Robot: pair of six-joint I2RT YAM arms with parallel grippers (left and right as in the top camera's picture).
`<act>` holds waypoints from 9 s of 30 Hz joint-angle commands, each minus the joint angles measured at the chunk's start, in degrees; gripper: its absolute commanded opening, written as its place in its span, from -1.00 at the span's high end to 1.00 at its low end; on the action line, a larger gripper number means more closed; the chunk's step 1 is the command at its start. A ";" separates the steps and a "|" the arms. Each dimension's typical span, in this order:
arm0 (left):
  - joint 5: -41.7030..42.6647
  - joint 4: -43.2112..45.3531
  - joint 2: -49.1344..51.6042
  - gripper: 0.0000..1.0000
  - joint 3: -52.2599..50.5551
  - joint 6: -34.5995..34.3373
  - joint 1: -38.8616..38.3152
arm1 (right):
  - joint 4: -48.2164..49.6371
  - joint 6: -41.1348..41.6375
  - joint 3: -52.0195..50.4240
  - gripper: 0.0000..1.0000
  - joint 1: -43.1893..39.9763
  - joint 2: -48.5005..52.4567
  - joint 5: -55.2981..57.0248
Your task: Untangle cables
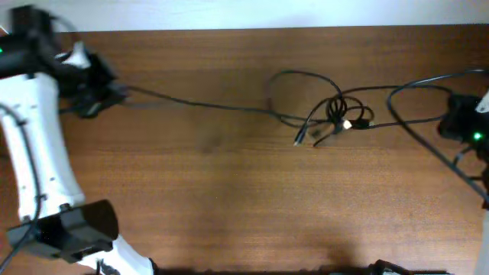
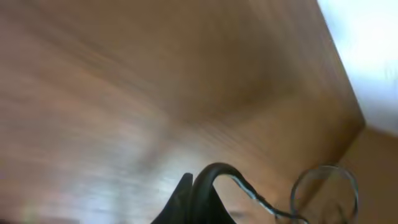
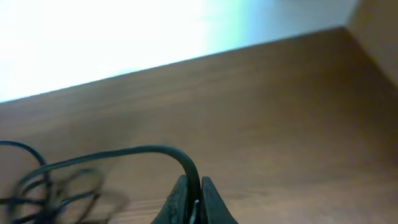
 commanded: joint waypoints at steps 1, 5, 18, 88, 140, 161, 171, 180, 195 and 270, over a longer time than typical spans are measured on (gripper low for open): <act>-3.34 -1.11 -1.29 1.00 0.37 6.05 4.70 | 1.86 1.05 1.05 0.92 -5.25 3.63 -3.72; -3.39 -1.05 -1.31 1.00 0.37 6.03 3.87 | 1.64 1.05 1.05 0.92 -4.55 7.76 -11.82; -3.08 -0.92 -10.38 1.00 0.37 5.68 27.67 | 12.96 16.26 1.05 0.92 -17.42 12.26 -11.08; -3.30 73.72 17.27 0.05 0.37 -13.68 -61.96 | -27.39 8.48 21.70 -0.97 62.90 -4.28 37.46; -53.51 11.54 -9.14 -0.97 13.09 -4.26 -37.51 | -21.09 93.94 20.87 -0.92 38.53 33.09 30.71; -56.48 9.86 -9.14 -0.97 13.09 -6.69 -37.51 | 23.02 -3.54 18.73 -0.95 38.18 27.06 35.01; -56.48 16.72 -9.11 -0.97 13.09 -6.93 -37.51 | 32.87 4.85 -14.45 -0.98 20.74 -0.50 18.75; -58.75 17.66 -9.11 -0.97 13.09 -6.86 -37.51 | 23.78 29.79 -20.28 -0.97 19.50 -1.53 12.22; -58.82 18.82 -9.11 -0.97 13.09 -5.53 -37.51 | 17.07 83.21 -20.55 -0.93 35.98 11.58 20.96; -63.69 20.98 -11.91 -0.98 13.09 -5.57 -37.51 | 30.93 6.80 39.58 0.93 -9.55 72.41 14.73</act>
